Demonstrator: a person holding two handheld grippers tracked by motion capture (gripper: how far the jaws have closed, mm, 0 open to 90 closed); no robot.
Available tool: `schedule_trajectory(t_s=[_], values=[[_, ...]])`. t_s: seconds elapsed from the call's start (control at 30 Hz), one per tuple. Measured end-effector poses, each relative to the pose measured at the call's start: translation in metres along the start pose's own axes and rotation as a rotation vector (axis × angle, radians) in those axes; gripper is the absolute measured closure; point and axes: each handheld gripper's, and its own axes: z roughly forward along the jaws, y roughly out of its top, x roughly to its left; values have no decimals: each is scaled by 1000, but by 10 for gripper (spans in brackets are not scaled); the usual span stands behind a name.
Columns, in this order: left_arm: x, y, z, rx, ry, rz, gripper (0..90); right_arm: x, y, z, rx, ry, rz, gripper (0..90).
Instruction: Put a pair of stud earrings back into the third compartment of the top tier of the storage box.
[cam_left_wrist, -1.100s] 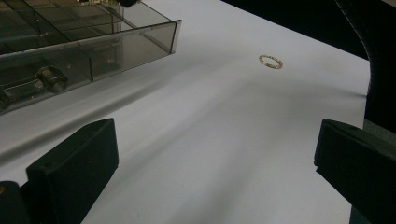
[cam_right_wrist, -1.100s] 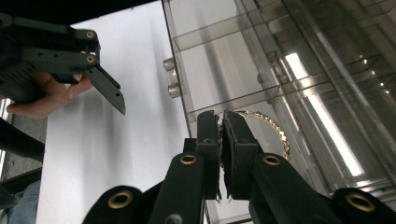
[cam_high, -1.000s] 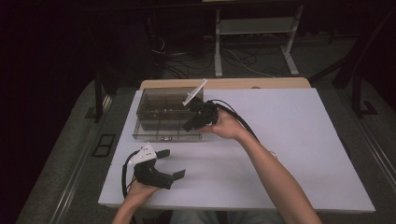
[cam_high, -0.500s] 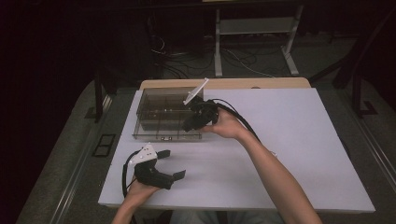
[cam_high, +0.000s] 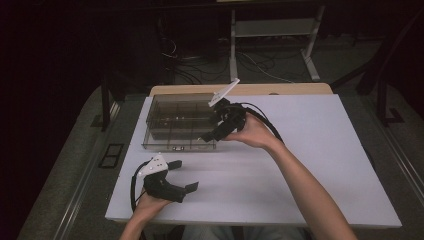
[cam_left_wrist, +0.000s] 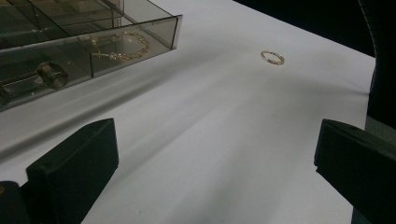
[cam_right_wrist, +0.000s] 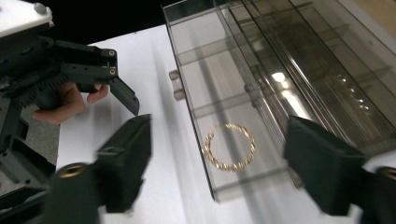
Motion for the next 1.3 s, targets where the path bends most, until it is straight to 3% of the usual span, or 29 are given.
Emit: schedule_trajectory(t_s=[0.07,0.2,0.27,0.43,0.77,1.3], values=[[0,0,0,0,2,0,0,0,-5,-6,-6,4,14,117],[0,0,0,2,5,5,0,2,-14,-20,-24,-29,19,108],[0,0,0,7,7,18,0,3,-19,-25,-26,-34,50,5],[0,0,0,3,8,12,0,0,-34,-34,16,-70,68,2],[-1,0,0,-1,10,5,0,2,-65,-55,-33,-91,139,2],[0,0,0,2,14,14,0,4,-107,-82,-110,-141,147,2]])
